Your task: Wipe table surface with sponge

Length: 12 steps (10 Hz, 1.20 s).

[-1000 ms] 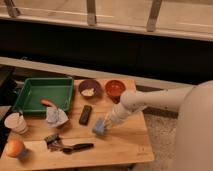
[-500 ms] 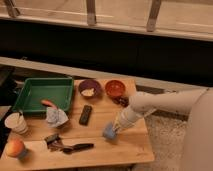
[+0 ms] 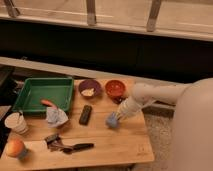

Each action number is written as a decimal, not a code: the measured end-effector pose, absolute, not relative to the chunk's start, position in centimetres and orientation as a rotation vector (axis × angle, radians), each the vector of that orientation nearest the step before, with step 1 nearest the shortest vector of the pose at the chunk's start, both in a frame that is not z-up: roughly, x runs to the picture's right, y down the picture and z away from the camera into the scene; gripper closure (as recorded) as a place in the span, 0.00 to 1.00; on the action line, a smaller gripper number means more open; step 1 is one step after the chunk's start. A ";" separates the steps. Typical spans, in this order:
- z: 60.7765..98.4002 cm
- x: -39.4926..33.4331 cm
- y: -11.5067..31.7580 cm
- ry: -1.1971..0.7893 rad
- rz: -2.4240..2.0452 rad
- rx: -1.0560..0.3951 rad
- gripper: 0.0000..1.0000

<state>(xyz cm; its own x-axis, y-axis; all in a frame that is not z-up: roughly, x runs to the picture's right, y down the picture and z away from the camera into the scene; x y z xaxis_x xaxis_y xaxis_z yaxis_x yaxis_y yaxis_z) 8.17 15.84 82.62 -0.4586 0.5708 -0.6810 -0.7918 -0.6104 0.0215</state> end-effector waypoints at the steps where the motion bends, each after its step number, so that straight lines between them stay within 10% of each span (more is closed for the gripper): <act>1: 83.0 6.6 15.1 0.389 2.099 -0.837 1.00; 12: 79.2 9.1 19.8 0.480 2.130 -0.871 1.00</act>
<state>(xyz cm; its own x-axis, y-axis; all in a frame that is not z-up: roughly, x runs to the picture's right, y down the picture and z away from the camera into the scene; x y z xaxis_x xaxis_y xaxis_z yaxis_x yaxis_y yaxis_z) 9.06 19.80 79.25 -0.4697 0.5153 -0.7168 -0.7730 -0.6323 0.0519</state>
